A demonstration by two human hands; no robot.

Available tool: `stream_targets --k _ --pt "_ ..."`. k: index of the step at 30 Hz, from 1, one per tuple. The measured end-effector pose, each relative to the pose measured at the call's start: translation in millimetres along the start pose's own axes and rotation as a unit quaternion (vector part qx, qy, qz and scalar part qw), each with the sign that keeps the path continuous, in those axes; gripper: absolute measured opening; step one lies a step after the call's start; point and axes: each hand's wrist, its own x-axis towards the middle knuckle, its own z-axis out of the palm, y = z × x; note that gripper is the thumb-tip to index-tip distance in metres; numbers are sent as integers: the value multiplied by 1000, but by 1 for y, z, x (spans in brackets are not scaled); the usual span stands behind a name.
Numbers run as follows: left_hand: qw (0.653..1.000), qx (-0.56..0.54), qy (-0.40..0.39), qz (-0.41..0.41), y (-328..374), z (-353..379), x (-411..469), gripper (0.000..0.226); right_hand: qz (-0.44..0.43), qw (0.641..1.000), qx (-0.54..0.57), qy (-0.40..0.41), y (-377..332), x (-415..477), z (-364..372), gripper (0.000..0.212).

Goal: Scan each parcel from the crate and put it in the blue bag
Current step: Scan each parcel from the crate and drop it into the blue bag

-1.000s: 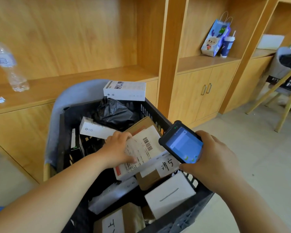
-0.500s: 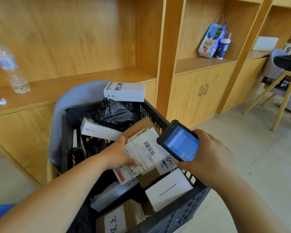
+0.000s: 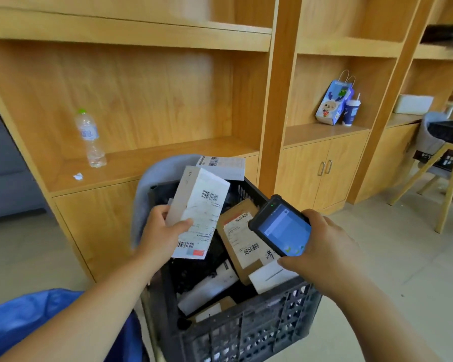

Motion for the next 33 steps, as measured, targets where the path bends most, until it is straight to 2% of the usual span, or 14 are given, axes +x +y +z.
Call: stream_targets --k 4,9,14,21,27,33 --pt "999 -36 40 9 10 -49 -32 40 -28 999 -15 -36 -28 -26 -6 79" --pt "997 -41 59 31 14 -91 -65 40 -72 996 -25 -42 -59 -56 -10 90" --pt "996 -45 63 34 14 -117 -85 40 -92 994 -32 -41 -79 -78 -18 83" --pt "996 -41 76 29 12 -138 -109 39 -119 992 -33 -41 -93 -100 -25 85" --pt "996 -40 78 -15 -10 -166 -131 36 -143 988 -26 -60 -111 -117 -13 78" --pt "989 -18 97 -108 -74 -218 -160 25 -186 975 -20 -120 -148 -133 29 90"
